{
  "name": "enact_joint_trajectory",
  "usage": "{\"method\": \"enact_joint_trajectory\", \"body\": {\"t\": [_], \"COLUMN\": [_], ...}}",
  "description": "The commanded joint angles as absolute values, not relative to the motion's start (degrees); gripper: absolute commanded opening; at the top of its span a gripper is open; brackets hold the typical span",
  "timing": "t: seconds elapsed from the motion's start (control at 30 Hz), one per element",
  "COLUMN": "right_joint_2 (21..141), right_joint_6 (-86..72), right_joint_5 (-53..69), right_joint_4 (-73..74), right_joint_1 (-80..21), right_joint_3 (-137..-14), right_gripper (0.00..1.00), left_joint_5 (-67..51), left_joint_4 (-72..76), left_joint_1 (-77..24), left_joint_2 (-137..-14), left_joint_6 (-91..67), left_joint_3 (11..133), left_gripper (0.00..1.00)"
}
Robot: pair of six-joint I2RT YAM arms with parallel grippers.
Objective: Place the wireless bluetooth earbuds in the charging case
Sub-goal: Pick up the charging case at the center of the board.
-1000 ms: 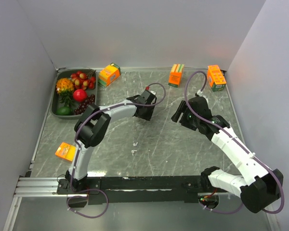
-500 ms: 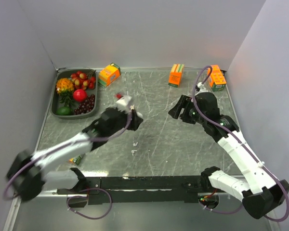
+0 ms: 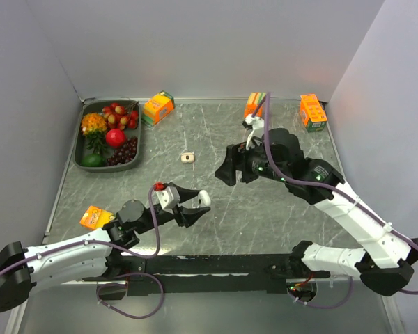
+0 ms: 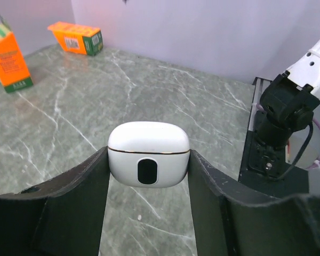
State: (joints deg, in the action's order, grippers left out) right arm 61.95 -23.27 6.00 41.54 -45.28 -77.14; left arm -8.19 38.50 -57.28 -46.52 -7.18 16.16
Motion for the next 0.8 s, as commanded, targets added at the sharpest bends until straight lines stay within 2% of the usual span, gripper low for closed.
{"method": "enact_joint_trajectory", "body": {"t": [0.0, 0.27, 0.77], "right_joint_2": [63.8, 67.3, 73.9], "right_joint_6": [-21.6, -25.4, -27.2], "right_joint_5": [1.3, -0.4, 5.3], "right_joint_4": [46.7, 46.6, 42.8], "right_joint_1": [-48.7, -52.9, -54.8], "right_joint_3": [-79.4, -78.4, -79.2], "right_gripper": [0.84, 0.84, 0.84], "left_joint_5": [-6.9, -0.1, -0.2], "left_joint_4": [43.0, 40.3, 38.6], "left_joint_1": [-58.4, -59.8, -59.9], "left_joint_2": [-45.4, -47.5, -46.1], "left_joint_6": [-0.6, 6.1, 5.8], "left_joint_3": [17.1, 19.4, 19.2], "left_gripper": [0.01, 0.01, 0.01]}}
